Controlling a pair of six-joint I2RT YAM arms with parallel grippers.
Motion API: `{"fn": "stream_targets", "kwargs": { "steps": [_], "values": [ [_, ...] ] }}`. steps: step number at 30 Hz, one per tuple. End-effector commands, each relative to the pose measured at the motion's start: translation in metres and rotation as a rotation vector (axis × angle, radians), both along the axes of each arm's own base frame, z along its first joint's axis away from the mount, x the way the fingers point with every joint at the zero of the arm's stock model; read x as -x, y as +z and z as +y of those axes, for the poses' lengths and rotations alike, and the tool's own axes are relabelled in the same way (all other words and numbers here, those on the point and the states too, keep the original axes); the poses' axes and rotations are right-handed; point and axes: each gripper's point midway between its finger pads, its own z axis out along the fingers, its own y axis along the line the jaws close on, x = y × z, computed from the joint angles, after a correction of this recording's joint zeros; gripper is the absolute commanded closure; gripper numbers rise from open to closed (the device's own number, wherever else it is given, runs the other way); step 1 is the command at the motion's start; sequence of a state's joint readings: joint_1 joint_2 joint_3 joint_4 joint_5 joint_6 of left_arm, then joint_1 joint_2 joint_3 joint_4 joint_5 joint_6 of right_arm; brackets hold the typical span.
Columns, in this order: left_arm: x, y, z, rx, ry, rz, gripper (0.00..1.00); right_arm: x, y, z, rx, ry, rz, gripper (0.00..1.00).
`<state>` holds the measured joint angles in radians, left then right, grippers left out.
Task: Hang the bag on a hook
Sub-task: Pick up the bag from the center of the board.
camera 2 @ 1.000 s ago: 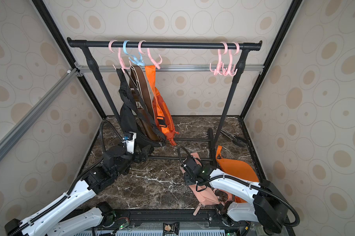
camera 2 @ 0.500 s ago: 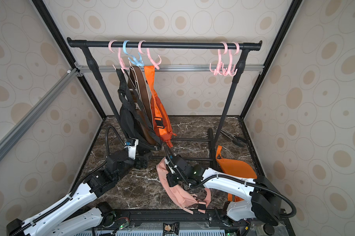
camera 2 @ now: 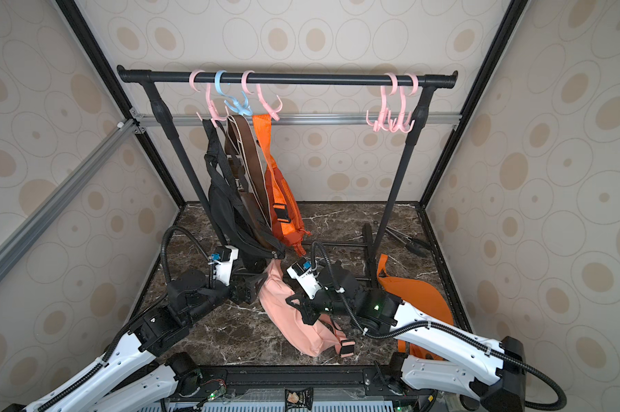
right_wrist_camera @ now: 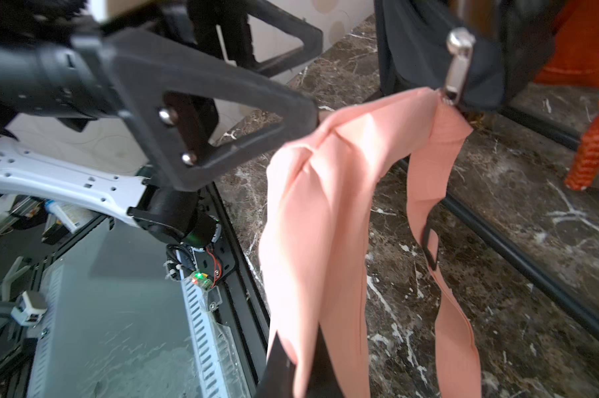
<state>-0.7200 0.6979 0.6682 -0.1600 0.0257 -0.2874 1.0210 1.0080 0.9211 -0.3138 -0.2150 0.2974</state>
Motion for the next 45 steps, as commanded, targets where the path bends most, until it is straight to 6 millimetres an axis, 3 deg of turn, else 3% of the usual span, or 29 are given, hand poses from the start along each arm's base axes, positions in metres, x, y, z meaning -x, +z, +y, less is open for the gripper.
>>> {"fn": "stream_targets", "kwargs": {
  "steps": [1,7,12,14,23,28,30,33,37,45],
  "values": [
    [0.014,0.022,-0.007,-0.041,-0.104,-0.093,0.00,0.014,0.056,-0.005,-0.135,0.071,-0.104,1.00],
    [0.025,0.051,-0.005,-0.048,-0.149,-0.203,0.00,0.010,0.117,-0.029,-0.196,-0.001,-0.231,1.00],
    [0.028,0.079,0.011,0.010,-0.084,-0.299,0.00,0.008,0.147,-0.046,-0.233,-0.056,-0.292,1.00],
    [0.036,0.081,0.004,0.020,-0.146,-0.326,0.00,0.013,0.160,-0.048,-0.262,-0.042,-0.299,1.00],
    [0.052,0.039,-0.023,-0.071,-0.349,-0.435,0.00,0.042,0.232,-0.069,-0.403,0.029,-0.361,1.00],
    [0.050,0.043,-0.042,0.048,-0.409,-0.397,0.00,0.060,0.267,-0.075,-0.476,0.095,-0.362,1.00],
    [0.054,0.045,-0.050,0.129,-0.449,-0.364,0.00,0.064,0.274,-0.075,-0.482,0.111,-0.358,1.00],
    [0.069,0.071,-0.056,0.297,-0.525,-0.374,0.00,0.064,0.277,-0.074,-0.475,0.117,-0.362,1.00],
    [0.083,0.097,-0.044,0.508,-0.540,-0.413,0.00,0.066,0.277,-0.072,-0.479,0.135,-0.364,1.00],
    [0.086,0.091,-0.054,0.744,-0.643,-0.262,0.02,0.073,0.280,-0.069,-0.505,0.181,-0.361,1.00]
  ]
}}
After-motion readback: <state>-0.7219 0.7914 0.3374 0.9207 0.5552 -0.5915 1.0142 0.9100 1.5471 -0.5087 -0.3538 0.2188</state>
